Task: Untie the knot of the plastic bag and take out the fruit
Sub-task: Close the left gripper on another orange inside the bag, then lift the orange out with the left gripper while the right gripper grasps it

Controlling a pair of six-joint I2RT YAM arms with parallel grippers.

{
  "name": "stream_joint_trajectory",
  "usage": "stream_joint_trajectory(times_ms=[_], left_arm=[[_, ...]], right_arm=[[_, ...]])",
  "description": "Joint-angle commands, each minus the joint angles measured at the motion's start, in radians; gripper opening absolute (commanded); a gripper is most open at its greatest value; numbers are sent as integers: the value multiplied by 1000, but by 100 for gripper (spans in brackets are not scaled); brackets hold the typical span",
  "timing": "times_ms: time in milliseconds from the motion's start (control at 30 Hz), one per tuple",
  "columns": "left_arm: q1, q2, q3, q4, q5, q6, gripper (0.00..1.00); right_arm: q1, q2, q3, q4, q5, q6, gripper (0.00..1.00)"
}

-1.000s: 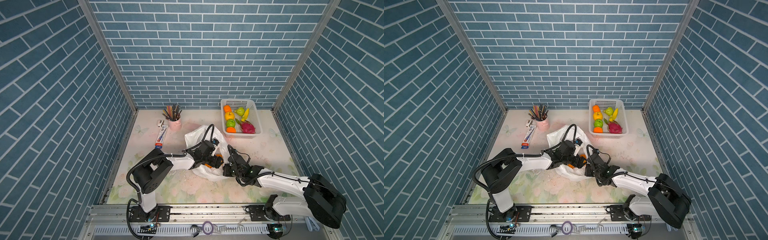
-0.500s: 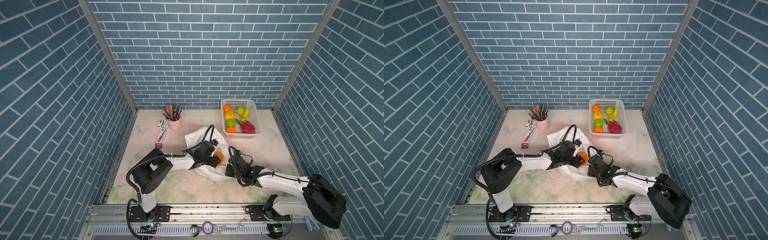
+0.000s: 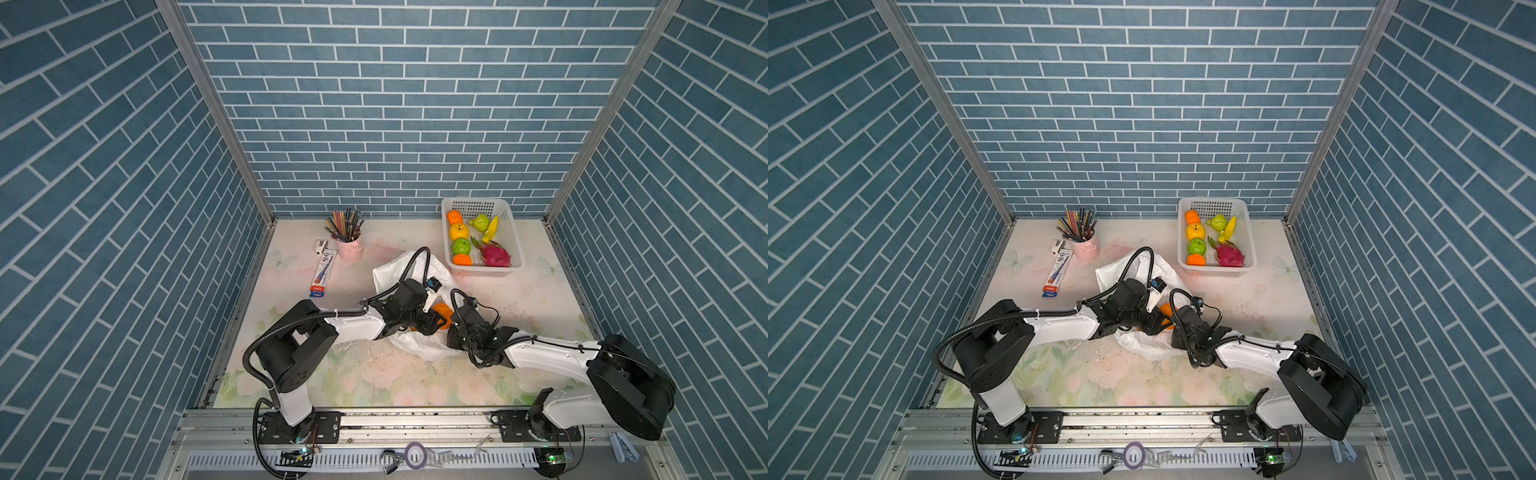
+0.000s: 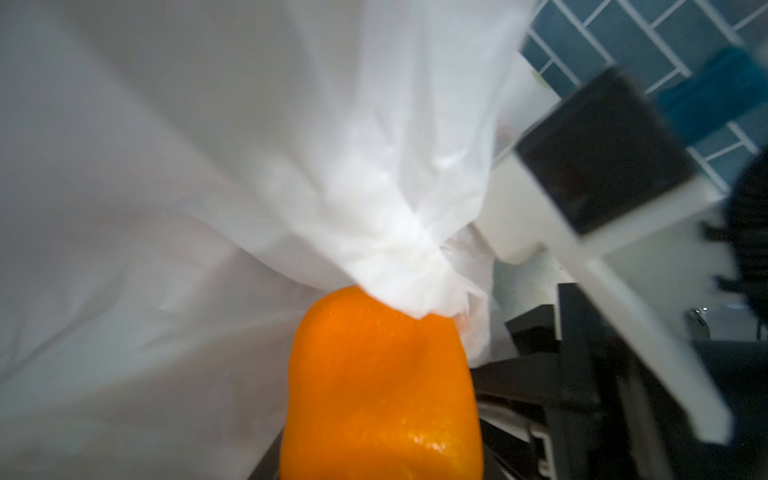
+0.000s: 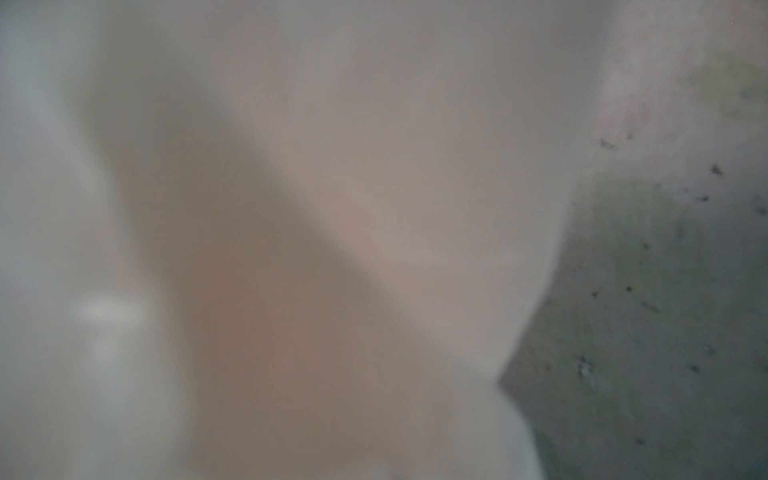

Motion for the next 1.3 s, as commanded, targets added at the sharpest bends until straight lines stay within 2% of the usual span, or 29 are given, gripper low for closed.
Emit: stream_joint_trajectory(times_ms=[0,200,667,900,967,1133,1267], left_arm=[[0,-50,-36,62,61,49,37],[-9,-119,-101,139,117,66,37],[-9,-293,-228,238,100,94,36],[1,-342,-253,313,71,36,35],[18,-346,-244,362,107,-13,34],[25,-350,-214,321,38,-20,34],[34,-357,-219,319,28,-25,34]], right_arm=[[-4,19,40,-20,39,31,13],[-24,36,82,-81,78,34,13],[-63,54,57,-64,41,23,14],[-73,46,23,-10,6,29,18],[-77,36,23,10,-18,10,22],[-77,-56,23,24,-84,-18,43],[-78,-186,33,-44,-52,4,55]])
